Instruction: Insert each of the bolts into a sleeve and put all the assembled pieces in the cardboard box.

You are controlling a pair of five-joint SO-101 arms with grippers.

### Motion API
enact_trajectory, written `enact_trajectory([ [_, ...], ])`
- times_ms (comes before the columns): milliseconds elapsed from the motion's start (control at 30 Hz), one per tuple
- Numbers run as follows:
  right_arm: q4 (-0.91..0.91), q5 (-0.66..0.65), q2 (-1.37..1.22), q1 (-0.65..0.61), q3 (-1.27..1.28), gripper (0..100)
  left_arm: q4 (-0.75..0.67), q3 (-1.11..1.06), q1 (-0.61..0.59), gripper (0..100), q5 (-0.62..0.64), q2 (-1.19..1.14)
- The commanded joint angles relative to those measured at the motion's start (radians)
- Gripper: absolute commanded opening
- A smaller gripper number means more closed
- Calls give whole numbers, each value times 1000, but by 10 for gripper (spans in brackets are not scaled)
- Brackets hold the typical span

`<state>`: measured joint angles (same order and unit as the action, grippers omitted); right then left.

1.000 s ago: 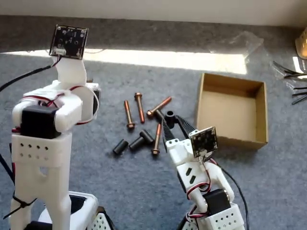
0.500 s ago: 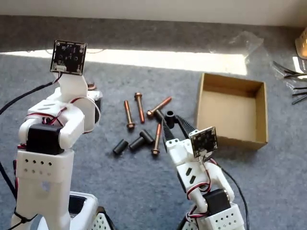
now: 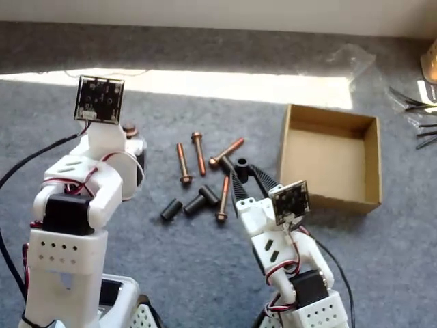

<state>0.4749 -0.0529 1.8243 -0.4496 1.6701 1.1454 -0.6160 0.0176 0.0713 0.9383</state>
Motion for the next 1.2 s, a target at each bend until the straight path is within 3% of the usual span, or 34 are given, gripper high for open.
enact_trajectory([
  [0,-1,3,10,-8,143,5,-46,-12,16,7,-8,50],
  [167,-1,3,10,-8,143,5,-104,-62,19,7,-8,104],
  [433,-1,3,10,-8,143,5,-245,-156,134,7,-8,205],
  [1167,-2,3,10,-15,143,5,-549,-165,137,7,0,260],
])
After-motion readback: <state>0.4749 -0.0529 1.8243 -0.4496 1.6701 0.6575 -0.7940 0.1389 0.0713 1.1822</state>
